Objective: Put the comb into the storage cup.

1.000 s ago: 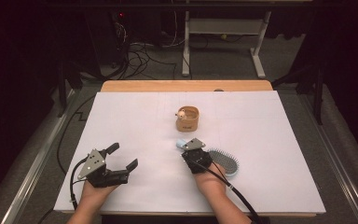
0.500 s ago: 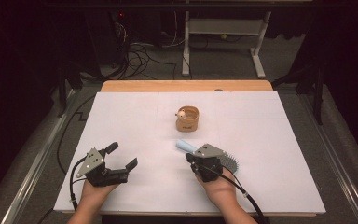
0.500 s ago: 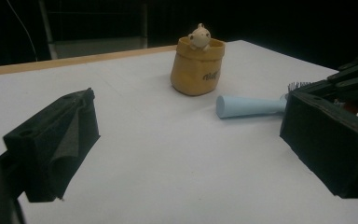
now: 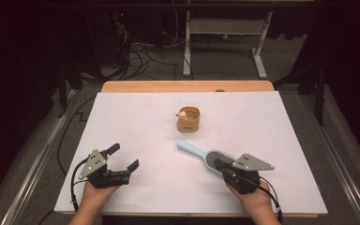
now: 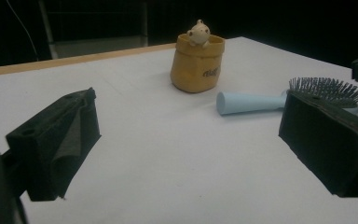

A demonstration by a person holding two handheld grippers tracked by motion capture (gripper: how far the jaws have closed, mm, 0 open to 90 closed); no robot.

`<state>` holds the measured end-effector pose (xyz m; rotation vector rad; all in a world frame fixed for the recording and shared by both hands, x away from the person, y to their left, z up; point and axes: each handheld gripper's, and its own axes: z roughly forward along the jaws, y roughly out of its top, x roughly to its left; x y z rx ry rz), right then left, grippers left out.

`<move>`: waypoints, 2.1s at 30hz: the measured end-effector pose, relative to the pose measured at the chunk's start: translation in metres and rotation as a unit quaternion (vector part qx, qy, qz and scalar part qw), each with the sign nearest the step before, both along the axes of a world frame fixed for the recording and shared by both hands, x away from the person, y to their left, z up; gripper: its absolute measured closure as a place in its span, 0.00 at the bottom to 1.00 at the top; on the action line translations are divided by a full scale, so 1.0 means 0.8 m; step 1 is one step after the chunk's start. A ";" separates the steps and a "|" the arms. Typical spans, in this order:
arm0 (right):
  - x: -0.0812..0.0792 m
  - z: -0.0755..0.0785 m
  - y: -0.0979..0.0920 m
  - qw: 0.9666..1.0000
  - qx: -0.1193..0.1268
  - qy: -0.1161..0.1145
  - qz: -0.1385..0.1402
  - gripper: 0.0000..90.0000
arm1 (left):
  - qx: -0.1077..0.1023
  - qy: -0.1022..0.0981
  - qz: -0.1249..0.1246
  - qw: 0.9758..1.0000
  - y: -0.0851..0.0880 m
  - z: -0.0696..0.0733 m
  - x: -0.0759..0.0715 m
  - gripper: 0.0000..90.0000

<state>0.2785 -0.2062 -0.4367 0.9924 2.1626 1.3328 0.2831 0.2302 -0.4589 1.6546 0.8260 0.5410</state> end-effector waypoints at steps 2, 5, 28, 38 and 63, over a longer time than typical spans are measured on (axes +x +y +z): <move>-0.002 0.000 -0.008 1.000 0.001 0.000 -0.007 0.94 | -0.003 0.004 0.000 1.000 0.000 0.000 0.000 0.03; -0.008 -0.004 -0.034 1.000 0.010 0.004 -0.024 0.90 | -0.002 0.007 -0.003 1.000 -0.002 -0.002 0.000 0.01; -0.006 -0.009 -0.061 0.998 0.047 0.008 -0.031 0.16 | 0.002 0.007 -0.013 1.000 -0.003 0.001 -0.001 0.00; -0.006 -0.006 -0.061 0.998 0.045 -0.003 -0.049 0.00 | -0.001 0.002 -0.011 1.000 -0.002 0.000 -0.001 0.00; 0.039 -0.010 -0.055 0.979 -0.129 0.159 0.011 0.00 | 0.015 0.000 -0.028 0.999 -0.007 -0.001 0.002 0.00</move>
